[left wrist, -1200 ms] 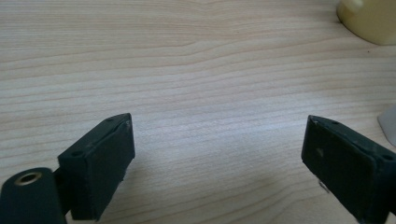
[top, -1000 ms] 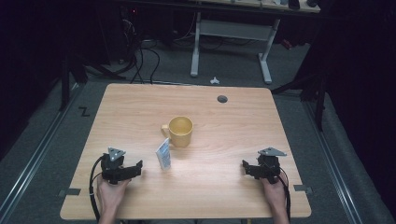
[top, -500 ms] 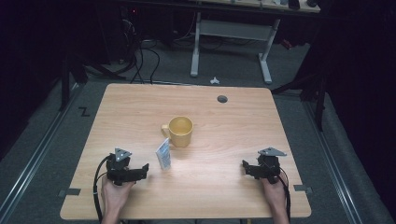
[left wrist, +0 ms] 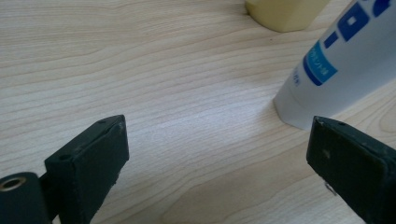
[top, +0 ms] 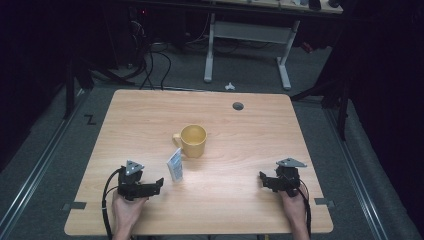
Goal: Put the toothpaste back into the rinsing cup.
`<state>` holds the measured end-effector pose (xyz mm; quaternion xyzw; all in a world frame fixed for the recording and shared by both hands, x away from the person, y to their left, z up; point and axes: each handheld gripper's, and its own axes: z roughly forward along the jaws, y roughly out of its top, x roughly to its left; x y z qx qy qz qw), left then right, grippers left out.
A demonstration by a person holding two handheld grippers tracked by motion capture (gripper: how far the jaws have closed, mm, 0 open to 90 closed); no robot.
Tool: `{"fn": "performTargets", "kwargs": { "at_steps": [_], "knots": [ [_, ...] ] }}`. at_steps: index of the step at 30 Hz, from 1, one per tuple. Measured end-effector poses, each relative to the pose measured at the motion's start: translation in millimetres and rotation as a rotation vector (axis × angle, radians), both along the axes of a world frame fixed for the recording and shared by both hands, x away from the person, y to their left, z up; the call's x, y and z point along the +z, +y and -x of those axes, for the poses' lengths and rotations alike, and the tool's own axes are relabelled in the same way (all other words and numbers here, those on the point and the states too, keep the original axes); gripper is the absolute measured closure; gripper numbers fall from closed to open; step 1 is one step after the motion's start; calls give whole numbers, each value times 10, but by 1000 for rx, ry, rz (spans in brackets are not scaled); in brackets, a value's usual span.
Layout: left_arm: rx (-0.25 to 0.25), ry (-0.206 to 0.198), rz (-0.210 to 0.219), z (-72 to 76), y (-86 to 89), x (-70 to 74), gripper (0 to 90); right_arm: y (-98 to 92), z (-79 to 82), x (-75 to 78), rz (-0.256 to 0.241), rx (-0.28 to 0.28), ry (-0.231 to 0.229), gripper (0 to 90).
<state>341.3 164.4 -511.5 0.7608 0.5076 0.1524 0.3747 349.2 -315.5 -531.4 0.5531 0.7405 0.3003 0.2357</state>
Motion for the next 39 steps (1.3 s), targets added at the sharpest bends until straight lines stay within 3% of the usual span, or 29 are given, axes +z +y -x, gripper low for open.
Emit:
{"fn": "performTargets", "kwargs": {
  "at_steps": [13, 27, 39],
  "knots": [
    [-39, -28, 40, 86, -102, -8, 132, -1, 0, 0, 1, 1, 0, 149],
    [-103, -35, 30, 82, -325, 15, 120, 0, 1, 0, 0, 0, 0, 149],
    [-129, -51, 20, 85, -433, 29, 146, 0, 0, 0, 0, 0, 0, 149]
  ]
}}
